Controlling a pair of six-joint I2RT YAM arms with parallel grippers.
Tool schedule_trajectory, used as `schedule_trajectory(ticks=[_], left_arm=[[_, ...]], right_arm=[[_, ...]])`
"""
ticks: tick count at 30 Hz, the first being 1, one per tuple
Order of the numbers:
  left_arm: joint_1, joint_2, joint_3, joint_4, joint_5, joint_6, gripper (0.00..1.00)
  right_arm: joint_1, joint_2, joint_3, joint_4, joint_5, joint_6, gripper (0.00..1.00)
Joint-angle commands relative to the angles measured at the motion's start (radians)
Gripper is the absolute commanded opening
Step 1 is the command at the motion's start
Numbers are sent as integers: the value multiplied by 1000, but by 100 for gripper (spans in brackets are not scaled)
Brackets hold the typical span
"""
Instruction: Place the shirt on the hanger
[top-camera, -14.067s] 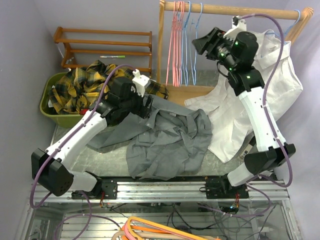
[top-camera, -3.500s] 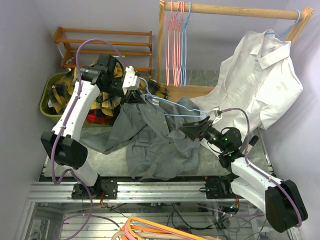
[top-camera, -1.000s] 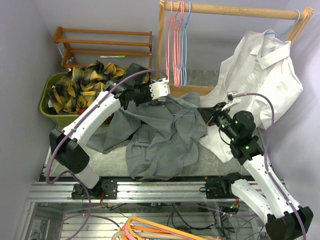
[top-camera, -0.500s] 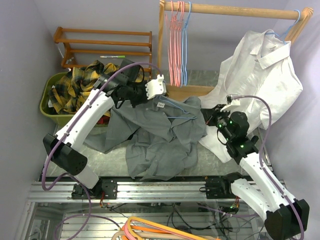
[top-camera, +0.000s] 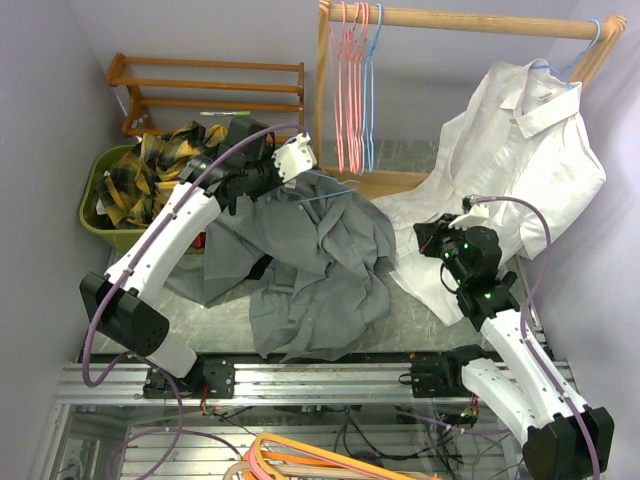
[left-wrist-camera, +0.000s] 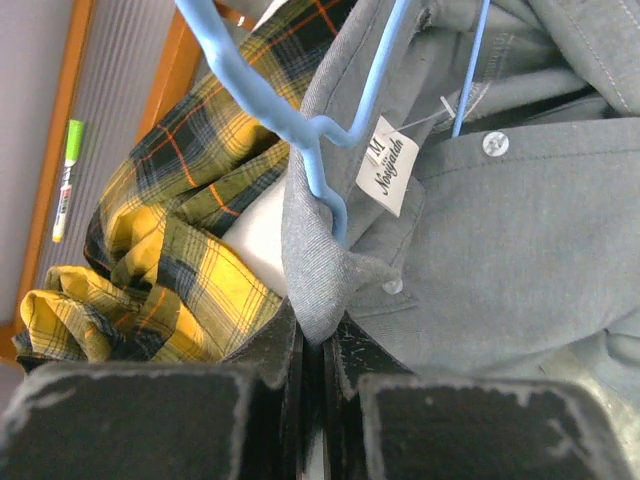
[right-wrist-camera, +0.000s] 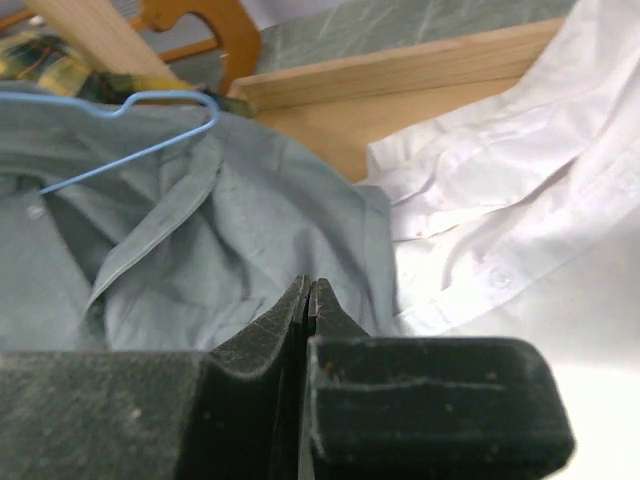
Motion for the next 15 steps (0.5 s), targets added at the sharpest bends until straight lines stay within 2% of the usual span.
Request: schedule_trajectory(ticks=[1, 3, 4, 5, 6, 7, 10, 13, 15], left_arm=[[4, -33, -27, 125, -87, -28, 7], [-2, -44, -27, 99, -20, -35, 7], [-6, -52, -29, 89, 6, -37, 7], [-13, -59, -32, 78, 24, -38, 7], [-21, -68, -33, 64, 42, -34, 7], [-25, -76, -34, 49, 65, -27, 7], [-26, -89, -13, -4, 134, -21, 7], [-26, -86, 24, -53, 194, -42, 7], [-26, -82, 57, -87, 256, -62, 7]], right_arm=[[-1, -13, 15, -10, -177, 47, 0], [-1, -13, -5, 24, -233, 61, 0], [0, -24, -29, 56, -246, 60, 12], [-1, -44, -57, 107, -265, 55, 36], [0, -71, -96, 172, -272, 55, 66], [-1, -97, -146, 259, -271, 62, 82], [-2, -137, -333, 626, -297, 79, 95], [-3, 2, -359, 805, -373, 114, 93], [-4, 99, -401, 993, -388, 171, 90]])
